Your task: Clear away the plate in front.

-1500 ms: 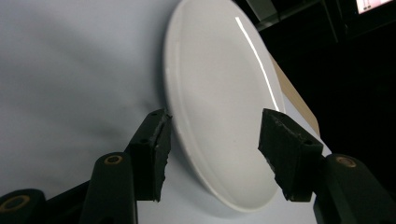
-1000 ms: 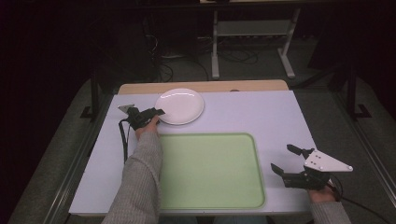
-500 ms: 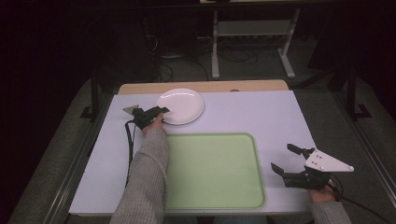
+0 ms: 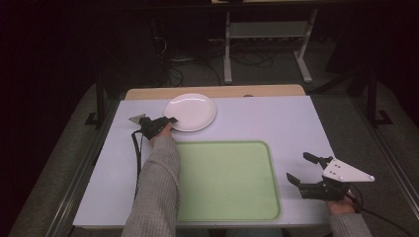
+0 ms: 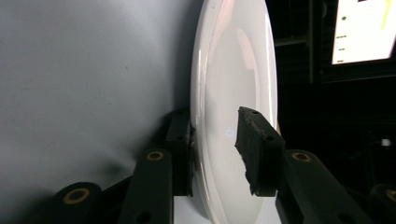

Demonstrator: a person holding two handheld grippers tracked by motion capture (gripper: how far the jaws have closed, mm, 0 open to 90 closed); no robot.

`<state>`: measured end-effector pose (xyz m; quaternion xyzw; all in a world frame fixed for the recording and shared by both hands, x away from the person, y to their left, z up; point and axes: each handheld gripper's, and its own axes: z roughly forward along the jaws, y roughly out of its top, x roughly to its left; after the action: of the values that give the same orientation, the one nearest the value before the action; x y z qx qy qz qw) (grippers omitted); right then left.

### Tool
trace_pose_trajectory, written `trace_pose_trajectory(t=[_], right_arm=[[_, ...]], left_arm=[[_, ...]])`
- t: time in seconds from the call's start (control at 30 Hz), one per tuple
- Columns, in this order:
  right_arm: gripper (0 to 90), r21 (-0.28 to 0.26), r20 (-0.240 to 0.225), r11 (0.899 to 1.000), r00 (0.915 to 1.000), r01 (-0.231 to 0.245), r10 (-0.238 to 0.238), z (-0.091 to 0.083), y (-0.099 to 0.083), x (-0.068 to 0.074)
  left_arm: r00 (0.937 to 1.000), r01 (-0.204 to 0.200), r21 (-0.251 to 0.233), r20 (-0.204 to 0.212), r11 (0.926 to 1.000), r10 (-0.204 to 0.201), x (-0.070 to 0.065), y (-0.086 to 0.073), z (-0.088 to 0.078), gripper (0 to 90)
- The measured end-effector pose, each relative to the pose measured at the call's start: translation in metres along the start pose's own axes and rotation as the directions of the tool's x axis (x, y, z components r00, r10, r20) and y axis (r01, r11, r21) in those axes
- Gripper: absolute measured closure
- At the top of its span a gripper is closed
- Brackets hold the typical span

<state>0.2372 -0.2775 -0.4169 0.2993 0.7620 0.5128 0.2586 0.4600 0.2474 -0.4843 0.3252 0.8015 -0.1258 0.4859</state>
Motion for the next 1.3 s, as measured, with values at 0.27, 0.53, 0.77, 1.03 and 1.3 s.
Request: trace_pose_trajectory(t=[0.27, 0.53, 0.77, 1.03, 1.3], right_arm=[[13.2, 0.005, 0.006, 1.0, 1.0, 0.002, -0.002, 0.001, 0.0, 0.0], [13.2, 0.002, 0.009, 1.0, 0.9999, -0.007, 0.007, -0.001, -0.001, -0.001], [13.2, 0.003, 0.01, 1.0, 0.9999, -0.005, 0.005, 0.0, -0.001, 0.0], [13.2, 0.003, 0.01, 1.0, 0.9999, -0.005, 0.005, 0.0, -0.001, 0.0], [13.2, 0.004, 0.011, 1.0, 0.9999, -0.006, 0.006, 0.0, -0.001, -0.001]], left_arm=[[1.0, 0.0, 0.0, -0.006, 1.0, 0.0, 0.006, 0.0, 0.0, 83.4], [0.9998, 0.002, 0.009, 0.022, 1.0, -0.002, 0.01, 0.001, 0.0, 84.8], [0.9953, 0.056, -0.003, 0.079, 0.9984, -0.056, 0.011, 0.0, -0.002, 85.8], [0.9939, 0.043, -0.016, 0.102, 0.999, -0.041, 0.012, 0.0, -0.004, 85.6], [0.9897, 0.043, -0.035, 0.138, 0.9985, -0.038, 0.012, 0.0, -0.007, 85.6]])
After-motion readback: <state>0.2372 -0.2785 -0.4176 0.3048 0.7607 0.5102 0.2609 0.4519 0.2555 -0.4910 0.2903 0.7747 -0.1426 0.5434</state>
